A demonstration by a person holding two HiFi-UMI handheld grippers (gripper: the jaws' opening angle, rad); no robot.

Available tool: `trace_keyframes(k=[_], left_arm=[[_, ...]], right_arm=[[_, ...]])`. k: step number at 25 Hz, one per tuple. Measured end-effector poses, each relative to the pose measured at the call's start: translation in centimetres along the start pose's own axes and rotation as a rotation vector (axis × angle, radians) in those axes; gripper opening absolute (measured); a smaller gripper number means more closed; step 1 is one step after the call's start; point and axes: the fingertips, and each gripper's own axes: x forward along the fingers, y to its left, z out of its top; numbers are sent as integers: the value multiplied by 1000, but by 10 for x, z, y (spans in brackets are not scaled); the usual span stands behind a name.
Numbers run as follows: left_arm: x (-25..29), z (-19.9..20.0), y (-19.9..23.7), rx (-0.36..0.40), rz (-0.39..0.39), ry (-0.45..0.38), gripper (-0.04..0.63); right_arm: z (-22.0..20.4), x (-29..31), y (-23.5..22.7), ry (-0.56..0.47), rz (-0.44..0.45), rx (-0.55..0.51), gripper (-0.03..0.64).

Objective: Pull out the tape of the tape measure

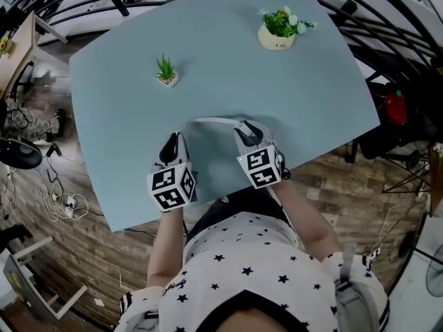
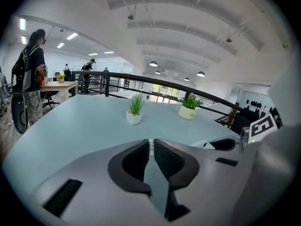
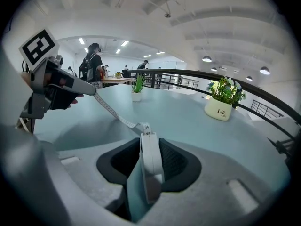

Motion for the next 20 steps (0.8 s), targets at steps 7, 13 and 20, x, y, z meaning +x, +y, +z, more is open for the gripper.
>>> trace_keyframes(k=[7, 13, 20], left_arm=[[18, -22, -17, 33, -54, 77, 35], [26, -47, -36, 81, -108, 159, 35], [30, -64, -46, 127, -130, 207, 35]], right_arm=[[6, 0, 2, -11, 18, 13, 121], [5, -4, 3, -22, 25, 8, 141], [3, -12, 2, -31, 22, 10, 167]])
